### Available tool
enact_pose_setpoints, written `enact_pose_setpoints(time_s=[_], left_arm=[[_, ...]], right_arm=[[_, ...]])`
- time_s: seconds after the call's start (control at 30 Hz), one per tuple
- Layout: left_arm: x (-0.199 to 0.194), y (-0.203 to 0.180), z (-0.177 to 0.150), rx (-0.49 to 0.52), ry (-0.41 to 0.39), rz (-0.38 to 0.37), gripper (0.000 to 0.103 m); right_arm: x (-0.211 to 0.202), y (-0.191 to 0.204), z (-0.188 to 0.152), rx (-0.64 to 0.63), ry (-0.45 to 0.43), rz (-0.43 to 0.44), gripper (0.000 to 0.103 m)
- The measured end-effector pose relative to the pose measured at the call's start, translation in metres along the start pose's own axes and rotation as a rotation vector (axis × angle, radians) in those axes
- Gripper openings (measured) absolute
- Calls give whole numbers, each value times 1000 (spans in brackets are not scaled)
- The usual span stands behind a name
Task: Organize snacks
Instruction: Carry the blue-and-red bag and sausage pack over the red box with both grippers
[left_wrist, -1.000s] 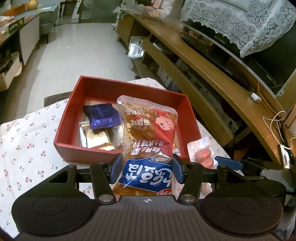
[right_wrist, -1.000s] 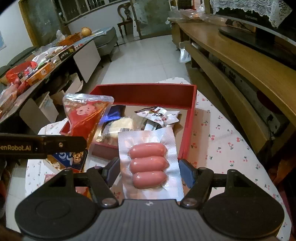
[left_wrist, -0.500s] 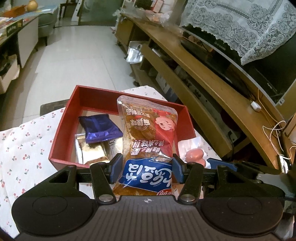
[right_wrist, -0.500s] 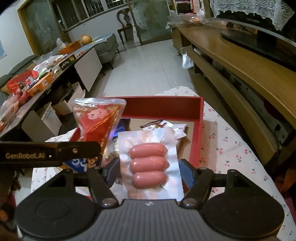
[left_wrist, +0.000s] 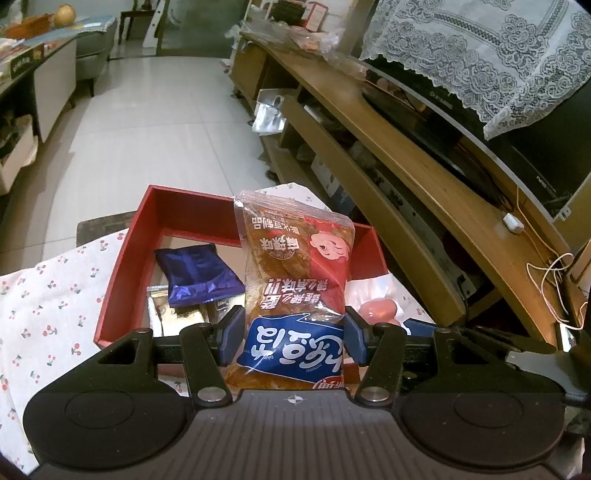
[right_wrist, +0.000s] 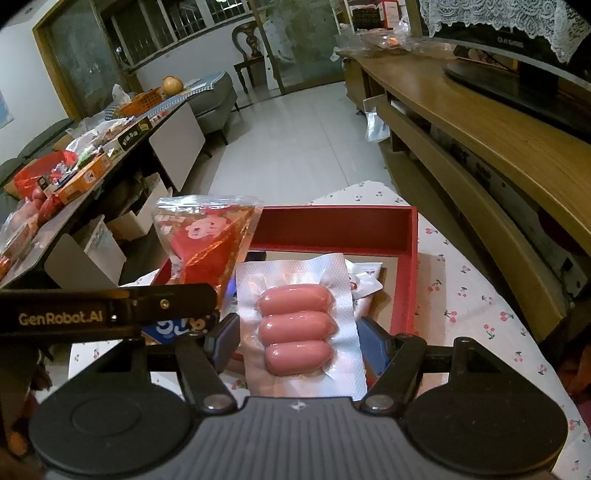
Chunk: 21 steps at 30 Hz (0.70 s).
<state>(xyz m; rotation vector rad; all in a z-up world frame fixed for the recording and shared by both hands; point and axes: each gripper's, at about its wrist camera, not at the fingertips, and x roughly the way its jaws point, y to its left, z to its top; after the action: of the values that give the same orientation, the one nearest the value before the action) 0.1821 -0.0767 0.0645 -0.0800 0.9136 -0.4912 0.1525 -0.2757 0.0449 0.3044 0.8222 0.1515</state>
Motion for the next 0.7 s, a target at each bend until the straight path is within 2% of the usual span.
enact_pose_setpoints(time_s=[0.4, 0.7], left_arm=[[7, 1, 12, 2, -26, 15, 63], [23, 15, 22, -22, -28, 52, 63]], right_arm=[[9, 3, 15, 13, -19, 10, 86], [36, 11, 25, -2, -2, -11, 86]])
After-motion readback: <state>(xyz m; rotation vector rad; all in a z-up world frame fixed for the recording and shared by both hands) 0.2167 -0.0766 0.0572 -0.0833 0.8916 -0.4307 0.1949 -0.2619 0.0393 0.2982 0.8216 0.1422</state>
